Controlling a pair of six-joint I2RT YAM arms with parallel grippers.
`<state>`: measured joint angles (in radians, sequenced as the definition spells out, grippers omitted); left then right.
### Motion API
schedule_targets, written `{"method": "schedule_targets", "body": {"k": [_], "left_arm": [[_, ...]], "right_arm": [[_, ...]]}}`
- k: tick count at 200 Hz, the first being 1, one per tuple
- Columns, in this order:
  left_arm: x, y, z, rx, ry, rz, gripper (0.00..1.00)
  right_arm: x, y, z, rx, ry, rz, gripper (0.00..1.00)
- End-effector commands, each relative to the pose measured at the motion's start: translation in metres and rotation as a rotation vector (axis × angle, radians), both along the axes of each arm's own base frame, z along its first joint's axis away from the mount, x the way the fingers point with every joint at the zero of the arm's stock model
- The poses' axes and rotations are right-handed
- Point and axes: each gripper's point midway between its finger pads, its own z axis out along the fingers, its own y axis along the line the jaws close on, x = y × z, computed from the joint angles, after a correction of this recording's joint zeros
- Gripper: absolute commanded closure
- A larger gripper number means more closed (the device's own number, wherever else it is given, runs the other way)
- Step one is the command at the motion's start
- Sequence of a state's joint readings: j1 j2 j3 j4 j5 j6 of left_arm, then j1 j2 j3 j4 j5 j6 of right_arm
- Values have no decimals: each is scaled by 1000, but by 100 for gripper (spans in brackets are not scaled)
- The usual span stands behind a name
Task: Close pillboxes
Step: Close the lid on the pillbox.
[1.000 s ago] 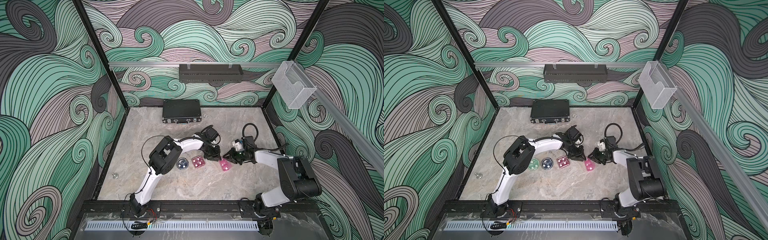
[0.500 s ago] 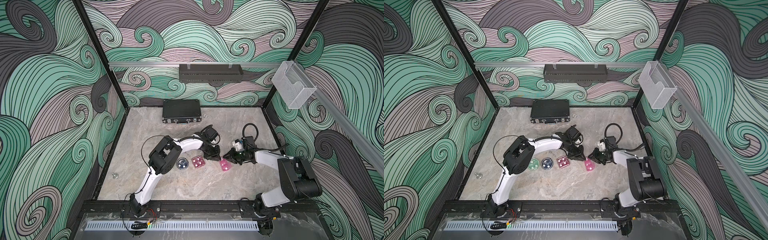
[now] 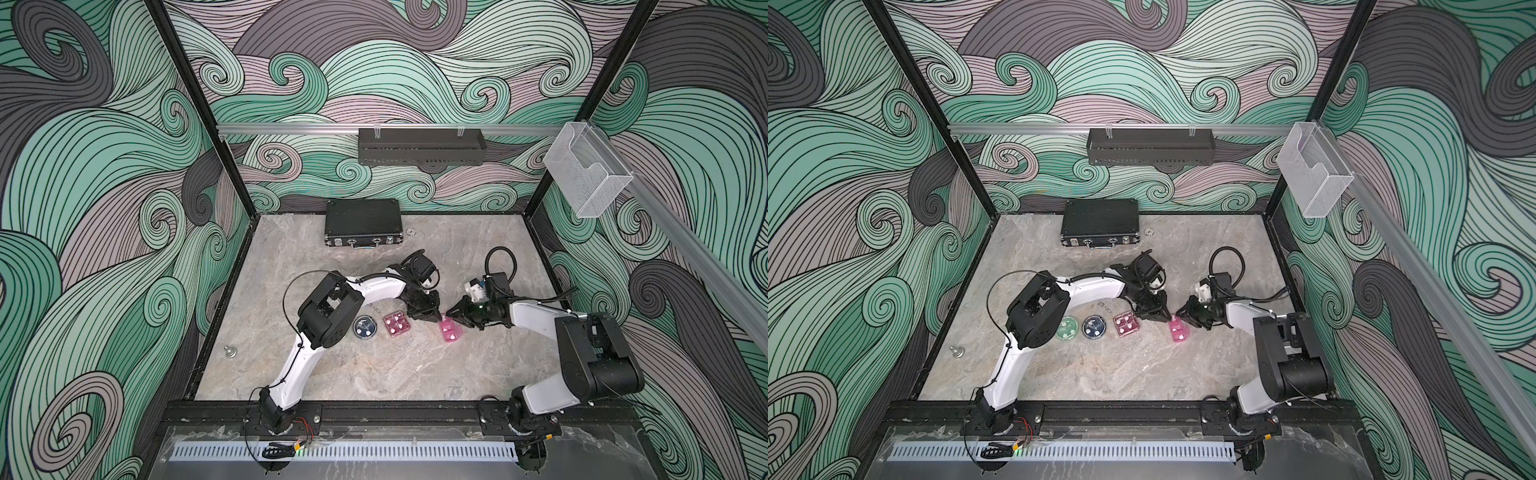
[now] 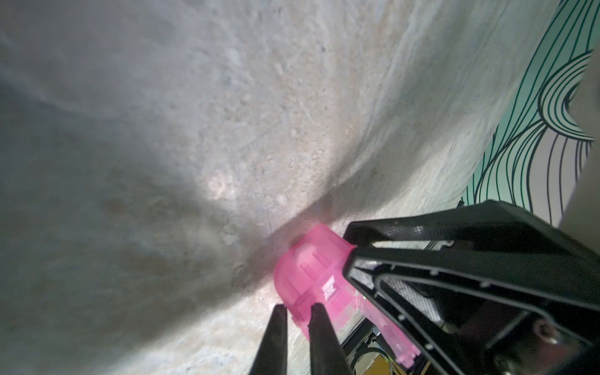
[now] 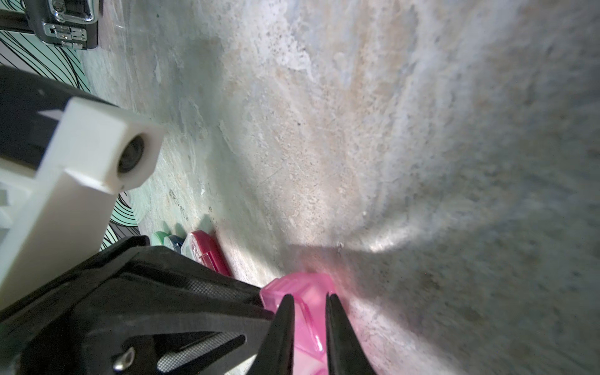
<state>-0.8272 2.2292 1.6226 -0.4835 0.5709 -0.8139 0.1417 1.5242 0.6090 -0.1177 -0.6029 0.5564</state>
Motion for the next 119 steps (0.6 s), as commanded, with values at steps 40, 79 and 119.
{"method": "schedule_targets", "body": {"k": [40, 79, 119], "left_arm": [[9, 8, 4, 98, -44, -28, 69], [15, 3, 30, 57, -80, -25, 64], [8, 1, 50, 2, -74, -18, 62]], "right_arm": [[7, -6, 21, -31, -35, -23, 64], [11, -14, 32, -51, -61, -46, 62], [-5, -24, 36, -68, -74, -75, 65]]}}
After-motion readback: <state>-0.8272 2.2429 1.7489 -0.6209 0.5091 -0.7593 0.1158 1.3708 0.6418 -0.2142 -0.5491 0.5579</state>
